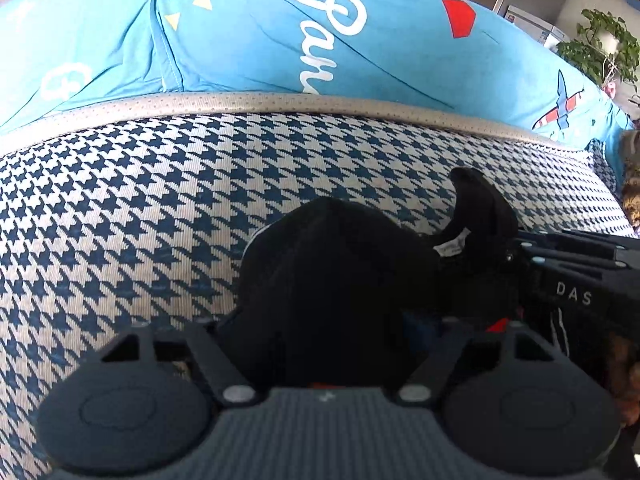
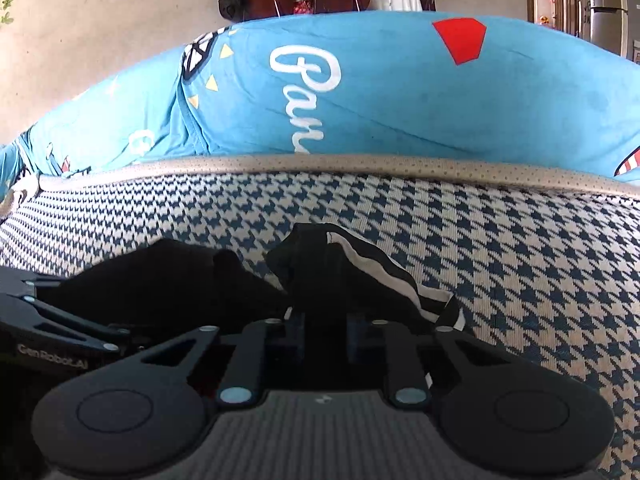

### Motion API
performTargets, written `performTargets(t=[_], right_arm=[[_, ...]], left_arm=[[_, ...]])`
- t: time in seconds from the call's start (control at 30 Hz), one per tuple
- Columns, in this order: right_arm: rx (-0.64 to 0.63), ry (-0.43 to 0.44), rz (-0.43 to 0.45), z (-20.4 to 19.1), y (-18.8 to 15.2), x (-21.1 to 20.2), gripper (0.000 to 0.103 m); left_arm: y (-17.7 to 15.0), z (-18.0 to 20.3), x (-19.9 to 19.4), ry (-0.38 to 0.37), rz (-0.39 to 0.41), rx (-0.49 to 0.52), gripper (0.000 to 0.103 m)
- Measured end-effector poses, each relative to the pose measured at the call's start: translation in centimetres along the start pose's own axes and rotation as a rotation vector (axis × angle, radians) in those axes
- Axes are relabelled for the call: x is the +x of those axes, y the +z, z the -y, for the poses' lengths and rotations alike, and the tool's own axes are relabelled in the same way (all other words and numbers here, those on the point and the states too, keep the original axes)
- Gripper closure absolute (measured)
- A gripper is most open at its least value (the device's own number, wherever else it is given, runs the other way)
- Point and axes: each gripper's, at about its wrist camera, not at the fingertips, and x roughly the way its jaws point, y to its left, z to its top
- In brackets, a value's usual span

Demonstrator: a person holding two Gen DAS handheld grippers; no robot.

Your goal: Fold clothes

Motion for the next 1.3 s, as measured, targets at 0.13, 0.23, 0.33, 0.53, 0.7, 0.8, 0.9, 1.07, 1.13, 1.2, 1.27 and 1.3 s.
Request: performTargets(t=[0.13, 0.23, 0.33, 0.53, 0.7, 0.8, 0.9, 1.07, 1.13, 1.2, 1.27, 1.3], right_arm=[[0.017, 0.000, 0.036, 0.0, 0.5, -0.5, 0.086], [0.035, 0.002, 0.077, 0.1, 1.1, -0.9, 0.086], [0.050, 0.005, 0.125, 0.1, 1.7, -1.3, 0.087], [0.076, 0.019, 0.234, -0.4, 3.9, -1.8, 0.088], [0.116, 0.049, 0.350, -0.7, 6.4, -2.2, 0.088], [0.138, 0.062, 0.402, -0.9, 7.5, -1.4, 0.087], [0.153, 0.035, 0.355, -0.9, 7.7, 0.3, 0.074], [0.170, 0.015, 0.291, 0.2, 7.0, 0.4, 0.054], [0.178, -0.001, 0.297, 1.0, 6.8, -0.4, 0.054], [0.170, -0.043, 0.297, 1.8, 6.5, -1.1, 0.054], [0.174, -0.060, 0.277, 2.6, 6.1, -1.4, 0.054], [0.180, -0.063, 0.264, 3.0, 5.9, -1.4, 0.054]], left_arm=[[0.2, 0.1, -0.3, 0.022, 0.026, -0.007, 0.051], [0.4, 0.2, -0.6, 0.056, 0.062, -0.015, 0.061], [1.0, 0.5, -1.2, 0.116, 0.118, 0.002, 0.066], [2.8, 0.5, -2.2, 0.213, 0.219, -0.020, 0.067], [5.2, -0.3, -3.1, 0.273, 0.298, -0.055, 0.068], [6.5, -1.4, -3.4, 0.294, 0.314, -0.129, 0.068], [6.7, -2.4, -3.1, 0.279, 0.288, -0.171, 0.059], [5.9, -2.8, -3.1, 0.253, 0.262, -0.194, 0.044], [5.7, -2.4, -3.4, 0.246, 0.267, -0.189, 0.030], [5.4, -1.9, -3.6, 0.239, 0.273, -0.184, 0.024], [4.9, -1.4, -3.9, 0.230, 0.275, -0.171, 0.020], [4.7, -1.1, -4.0, 0.225, 0.274, -0.165, 0.017]])
